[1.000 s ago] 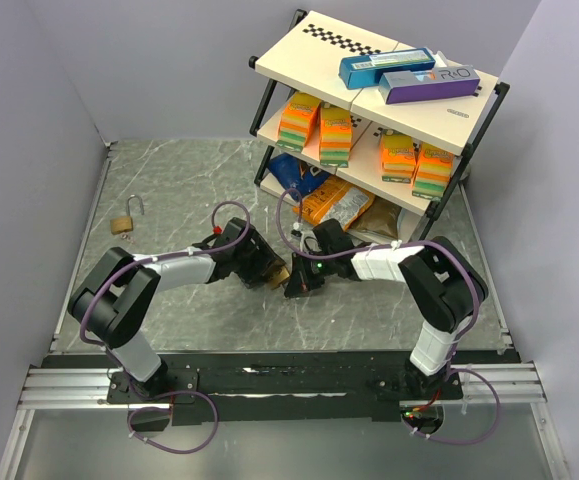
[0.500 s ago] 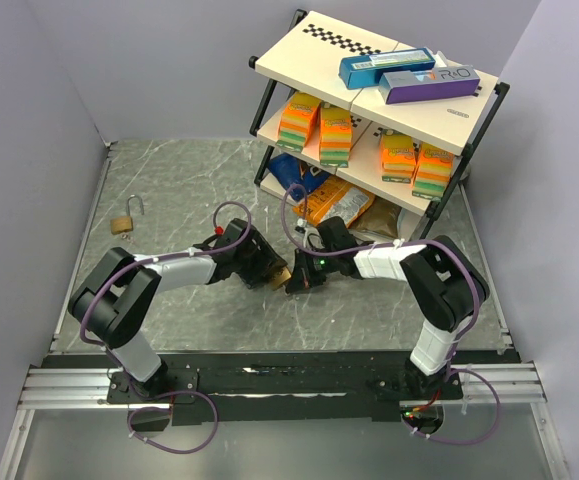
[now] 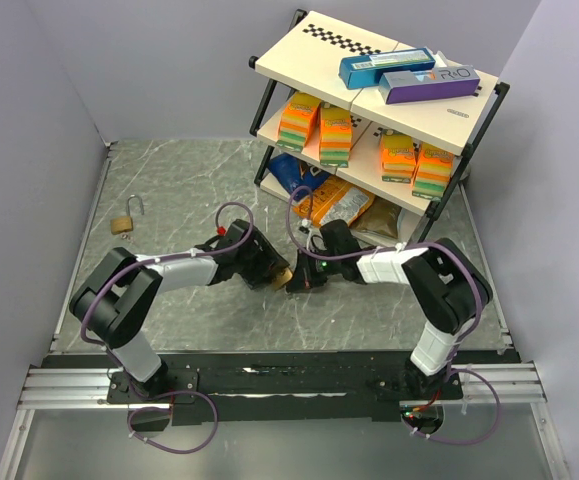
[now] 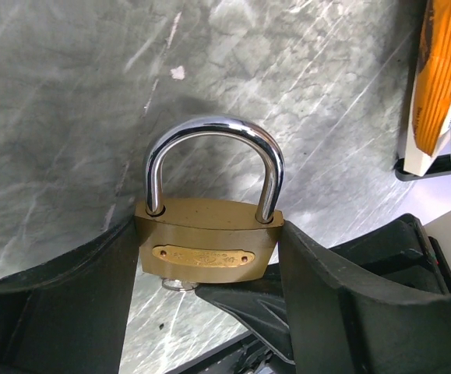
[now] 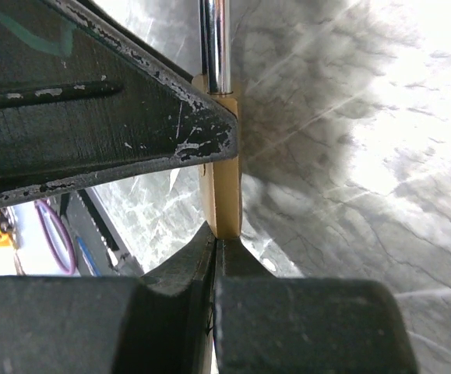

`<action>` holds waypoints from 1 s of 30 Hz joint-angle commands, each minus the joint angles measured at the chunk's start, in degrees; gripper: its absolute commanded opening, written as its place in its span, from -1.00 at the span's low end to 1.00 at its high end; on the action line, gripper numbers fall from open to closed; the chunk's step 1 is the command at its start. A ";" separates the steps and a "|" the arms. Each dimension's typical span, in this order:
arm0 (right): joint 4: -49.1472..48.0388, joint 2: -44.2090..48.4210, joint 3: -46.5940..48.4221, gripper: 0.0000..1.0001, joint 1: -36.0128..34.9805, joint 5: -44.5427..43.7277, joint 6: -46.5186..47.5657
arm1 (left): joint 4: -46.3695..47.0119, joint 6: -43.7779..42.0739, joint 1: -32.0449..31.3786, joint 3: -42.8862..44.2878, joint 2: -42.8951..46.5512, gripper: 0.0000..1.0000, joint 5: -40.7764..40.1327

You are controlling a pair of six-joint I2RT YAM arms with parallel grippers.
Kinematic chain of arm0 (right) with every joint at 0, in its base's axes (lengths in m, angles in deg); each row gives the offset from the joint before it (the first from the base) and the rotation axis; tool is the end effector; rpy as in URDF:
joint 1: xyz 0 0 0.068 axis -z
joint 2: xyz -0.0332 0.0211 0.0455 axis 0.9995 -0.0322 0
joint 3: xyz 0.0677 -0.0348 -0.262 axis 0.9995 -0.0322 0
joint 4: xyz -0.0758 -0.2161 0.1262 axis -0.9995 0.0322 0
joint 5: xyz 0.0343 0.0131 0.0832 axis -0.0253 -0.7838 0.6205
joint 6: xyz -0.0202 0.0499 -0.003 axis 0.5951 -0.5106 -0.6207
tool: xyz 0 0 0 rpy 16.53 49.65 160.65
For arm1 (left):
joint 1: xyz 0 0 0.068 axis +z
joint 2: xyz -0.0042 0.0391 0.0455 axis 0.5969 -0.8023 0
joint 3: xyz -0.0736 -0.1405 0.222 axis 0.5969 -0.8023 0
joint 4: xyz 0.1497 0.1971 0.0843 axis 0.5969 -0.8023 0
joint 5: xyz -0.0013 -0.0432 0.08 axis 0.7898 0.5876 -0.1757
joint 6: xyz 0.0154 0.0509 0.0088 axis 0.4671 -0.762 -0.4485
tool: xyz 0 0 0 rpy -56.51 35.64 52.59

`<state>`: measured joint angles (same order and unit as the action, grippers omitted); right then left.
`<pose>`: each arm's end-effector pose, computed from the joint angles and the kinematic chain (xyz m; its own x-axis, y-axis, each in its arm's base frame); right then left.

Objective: Unlock with the key

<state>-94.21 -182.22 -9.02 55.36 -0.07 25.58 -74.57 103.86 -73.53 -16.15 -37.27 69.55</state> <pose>0.2608 0.1939 0.1349 -0.8814 -0.1593 -0.4446 -0.4519 0.5580 0.6960 0.2559 -0.1972 0.1546 -0.7931 -0.6016 -0.0951 -0.3982 0.6303 -0.6664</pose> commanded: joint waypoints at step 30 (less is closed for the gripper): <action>-7.69 10.36 5.36 -1.00 0.45 -16.07 -3.14 | 12.83 11.35 -10.40 2.40 5.98 -0.98 4.24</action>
<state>-90.10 -173.39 -9.96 55.36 -12.18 23.59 -68.78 112.19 -78.52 -16.02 -37.21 61.49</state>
